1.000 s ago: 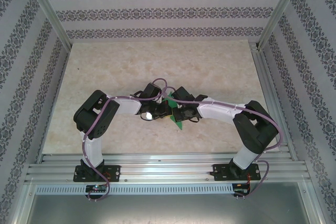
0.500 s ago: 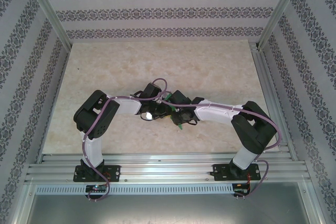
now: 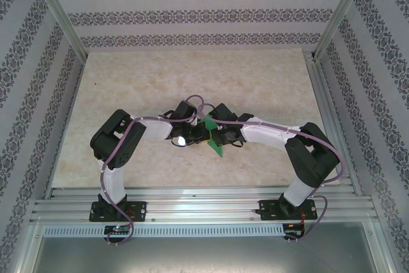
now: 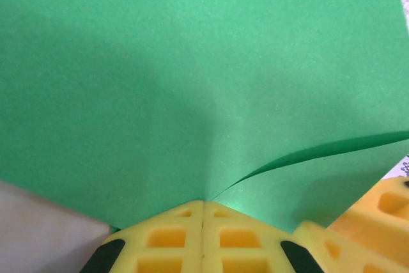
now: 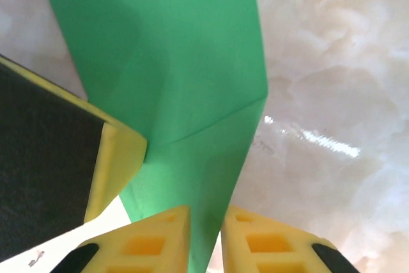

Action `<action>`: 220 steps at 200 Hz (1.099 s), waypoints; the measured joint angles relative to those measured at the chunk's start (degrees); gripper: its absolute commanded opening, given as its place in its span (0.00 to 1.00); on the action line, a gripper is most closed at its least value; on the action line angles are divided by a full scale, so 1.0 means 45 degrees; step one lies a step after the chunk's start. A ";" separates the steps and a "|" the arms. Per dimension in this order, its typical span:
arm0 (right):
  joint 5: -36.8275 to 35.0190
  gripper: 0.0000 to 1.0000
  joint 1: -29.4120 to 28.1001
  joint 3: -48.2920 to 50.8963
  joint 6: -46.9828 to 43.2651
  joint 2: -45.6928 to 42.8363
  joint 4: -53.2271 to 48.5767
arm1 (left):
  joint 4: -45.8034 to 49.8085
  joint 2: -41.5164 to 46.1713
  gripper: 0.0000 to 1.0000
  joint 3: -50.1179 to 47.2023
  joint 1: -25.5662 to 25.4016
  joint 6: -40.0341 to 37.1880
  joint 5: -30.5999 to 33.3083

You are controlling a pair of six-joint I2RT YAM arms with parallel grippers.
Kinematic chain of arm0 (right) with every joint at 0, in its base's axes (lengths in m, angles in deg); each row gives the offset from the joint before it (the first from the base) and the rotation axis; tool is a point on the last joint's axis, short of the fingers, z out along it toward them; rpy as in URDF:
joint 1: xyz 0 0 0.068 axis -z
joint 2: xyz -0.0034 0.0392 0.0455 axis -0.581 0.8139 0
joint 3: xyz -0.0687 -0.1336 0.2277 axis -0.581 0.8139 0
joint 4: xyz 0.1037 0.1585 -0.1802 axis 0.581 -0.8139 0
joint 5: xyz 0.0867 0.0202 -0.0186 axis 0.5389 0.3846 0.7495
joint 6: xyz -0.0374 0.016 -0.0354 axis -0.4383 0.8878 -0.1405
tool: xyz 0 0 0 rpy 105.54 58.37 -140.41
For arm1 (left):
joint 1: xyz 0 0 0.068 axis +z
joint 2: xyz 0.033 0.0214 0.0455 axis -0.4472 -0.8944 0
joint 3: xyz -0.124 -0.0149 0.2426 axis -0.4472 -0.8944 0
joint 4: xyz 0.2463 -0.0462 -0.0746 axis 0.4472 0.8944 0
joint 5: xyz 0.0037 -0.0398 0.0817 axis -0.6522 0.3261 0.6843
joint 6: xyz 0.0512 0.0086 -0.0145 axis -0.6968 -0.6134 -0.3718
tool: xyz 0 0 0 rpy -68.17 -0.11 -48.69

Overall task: Fold a paper plane with a square sheet of paper (fold left side to right side)
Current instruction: Fold the wing for the fifth time at the center of the table.

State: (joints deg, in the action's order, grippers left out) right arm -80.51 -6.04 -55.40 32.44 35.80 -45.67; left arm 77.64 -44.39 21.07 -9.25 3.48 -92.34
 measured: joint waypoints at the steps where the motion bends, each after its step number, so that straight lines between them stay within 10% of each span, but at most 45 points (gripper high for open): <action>1: 0.0015 0.12 0.0000 -0.0005 -0.0005 0.0000 0.0010 | 0.0000 0.0000 0.05 0.0000 0.0000 0.0000 -0.0005; 57: 0.0534 0.00 0.0015 0.0432 0.0000 -0.0121 0.0801 | -0.0029 0.0005 0.11 0.0015 0.0015 0.0015 -0.0034; 132: 0.0534 0.01 0.0019 0.0797 -0.0330 -0.0364 0.1389 | 0.0719 0.2628 0.53 -0.0024 0.1443 0.0097 -0.0131; 220: 0.0529 0.01 0.0019 0.1302 -0.0661 -0.0515 0.1987 | 0.2336 0.0821 0.59 0.2370 0.1899 0.1962 -0.0908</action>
State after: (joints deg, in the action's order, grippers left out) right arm -78.13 -5.95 -49.54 29.47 33.48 -36.73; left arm 88.15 -40.69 31.74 -0.70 12.31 -96.42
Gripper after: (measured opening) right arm 0.041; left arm 0.585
